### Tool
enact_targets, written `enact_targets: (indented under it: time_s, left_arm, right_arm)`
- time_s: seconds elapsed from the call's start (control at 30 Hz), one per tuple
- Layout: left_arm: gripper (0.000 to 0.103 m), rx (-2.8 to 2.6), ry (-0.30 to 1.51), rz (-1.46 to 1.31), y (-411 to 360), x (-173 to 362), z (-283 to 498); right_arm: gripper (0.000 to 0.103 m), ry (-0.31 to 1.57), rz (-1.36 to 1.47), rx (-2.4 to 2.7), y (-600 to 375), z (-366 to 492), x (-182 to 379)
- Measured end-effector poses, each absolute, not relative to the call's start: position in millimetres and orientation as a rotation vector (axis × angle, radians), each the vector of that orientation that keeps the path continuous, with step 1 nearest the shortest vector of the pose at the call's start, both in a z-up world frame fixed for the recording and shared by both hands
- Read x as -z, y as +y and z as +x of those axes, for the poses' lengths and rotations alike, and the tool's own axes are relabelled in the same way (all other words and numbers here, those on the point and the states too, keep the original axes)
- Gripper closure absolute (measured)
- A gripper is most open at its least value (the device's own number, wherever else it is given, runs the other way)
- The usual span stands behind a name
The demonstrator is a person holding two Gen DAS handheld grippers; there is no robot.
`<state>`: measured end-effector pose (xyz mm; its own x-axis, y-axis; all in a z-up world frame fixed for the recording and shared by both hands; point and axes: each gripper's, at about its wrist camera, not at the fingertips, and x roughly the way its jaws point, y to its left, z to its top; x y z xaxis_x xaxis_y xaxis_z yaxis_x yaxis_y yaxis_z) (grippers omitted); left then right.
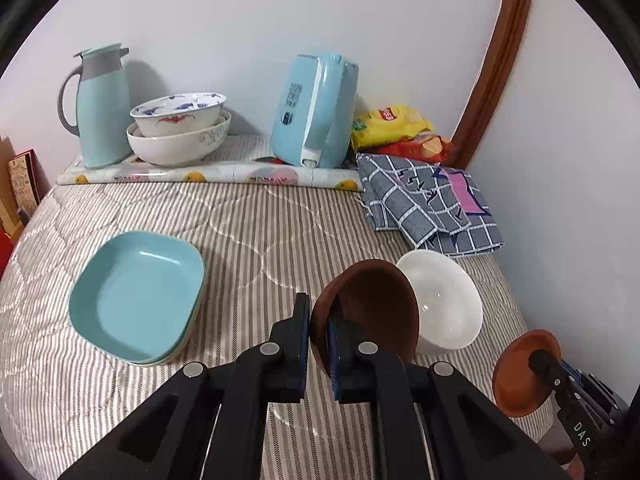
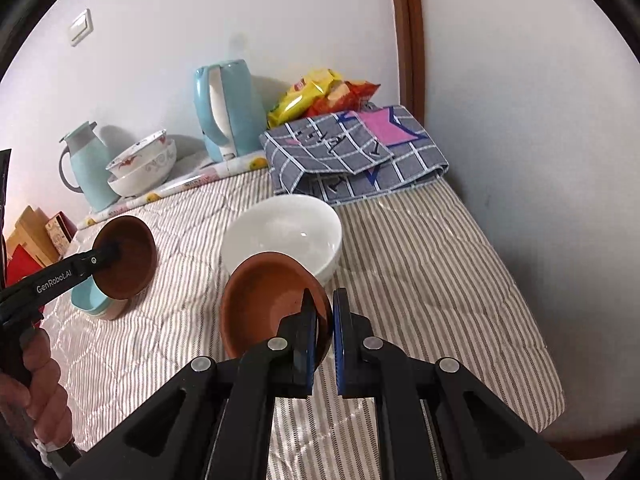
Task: Organize plates and bowls
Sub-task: 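Grasp the second small brown bowl with the left gripper while the right gripper lifts its bowl, then lower the right gripper's brown bowl into the white bowl and open it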
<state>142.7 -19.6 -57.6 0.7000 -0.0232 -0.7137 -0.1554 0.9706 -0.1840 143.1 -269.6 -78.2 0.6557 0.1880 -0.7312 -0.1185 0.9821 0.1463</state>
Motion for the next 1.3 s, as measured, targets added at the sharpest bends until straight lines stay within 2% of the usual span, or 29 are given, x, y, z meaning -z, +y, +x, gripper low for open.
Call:
enact_targets:
  time_s: [0.67,1.3]
  left_arm:
    - [0.094,-0.086,0.771,-0.286,-7.5,45.3,159.8]
    - [0.094,-0.108,0.815,-0.348,13.1,72.6,184.8]
  right_arm:
    - [0.095,0.815,0.098,-0.161,-266.7,169.2,60.5]
    - [0.095,0.857,0.056,-0.173,-246.3,214.5,80.4]
